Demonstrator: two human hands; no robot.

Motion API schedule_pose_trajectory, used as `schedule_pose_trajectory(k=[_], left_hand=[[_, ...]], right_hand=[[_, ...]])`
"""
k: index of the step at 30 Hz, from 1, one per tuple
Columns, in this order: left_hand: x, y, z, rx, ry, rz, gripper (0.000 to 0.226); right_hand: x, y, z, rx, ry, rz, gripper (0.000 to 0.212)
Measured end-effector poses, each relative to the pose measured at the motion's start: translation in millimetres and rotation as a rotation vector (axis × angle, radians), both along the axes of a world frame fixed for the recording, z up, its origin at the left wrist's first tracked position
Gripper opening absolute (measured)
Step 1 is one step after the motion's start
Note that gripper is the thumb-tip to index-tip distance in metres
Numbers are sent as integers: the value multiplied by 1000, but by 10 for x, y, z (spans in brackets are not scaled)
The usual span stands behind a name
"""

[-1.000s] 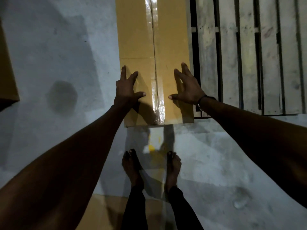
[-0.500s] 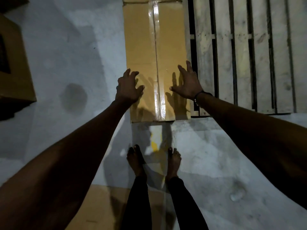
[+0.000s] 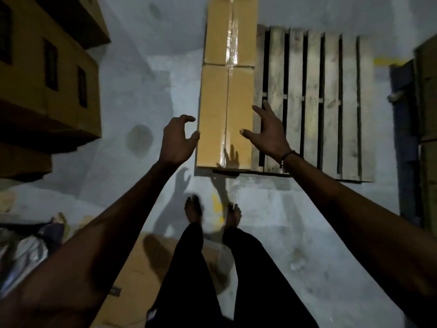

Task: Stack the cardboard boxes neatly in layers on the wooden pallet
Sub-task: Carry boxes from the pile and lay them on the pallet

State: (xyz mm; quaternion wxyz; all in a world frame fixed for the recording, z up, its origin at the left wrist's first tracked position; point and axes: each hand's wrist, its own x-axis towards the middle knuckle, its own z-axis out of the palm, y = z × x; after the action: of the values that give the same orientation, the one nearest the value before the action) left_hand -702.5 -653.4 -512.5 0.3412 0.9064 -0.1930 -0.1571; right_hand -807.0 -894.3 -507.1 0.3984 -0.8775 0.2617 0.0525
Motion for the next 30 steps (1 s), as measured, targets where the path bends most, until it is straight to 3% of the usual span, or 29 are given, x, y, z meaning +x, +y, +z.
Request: schedule_pose_trajectory(k=[8,11,16,18,24,30], left_hand=[[-356,500,1379,-49,-75,101,39],[-428,721,1636,-73,-67,143,39],[-528,779,1659,-97,-21,136,38],[-22,1837,2041,-117,-59,304,37],[192,2120,2096,-142,-72,362,38],[986,3145,2348,-127,-119,437,37]], right_hand=[[-426,305,1288,9,-69,104,75],[-394,457,1605,25,-92,115,73],[-388,436,1653,40,-72,74,71],[409,1315,2027,37,-145,197,71],[804,1523,1998,84,-184,228,70],[1769,2677,2147,115,-225,282,70]])
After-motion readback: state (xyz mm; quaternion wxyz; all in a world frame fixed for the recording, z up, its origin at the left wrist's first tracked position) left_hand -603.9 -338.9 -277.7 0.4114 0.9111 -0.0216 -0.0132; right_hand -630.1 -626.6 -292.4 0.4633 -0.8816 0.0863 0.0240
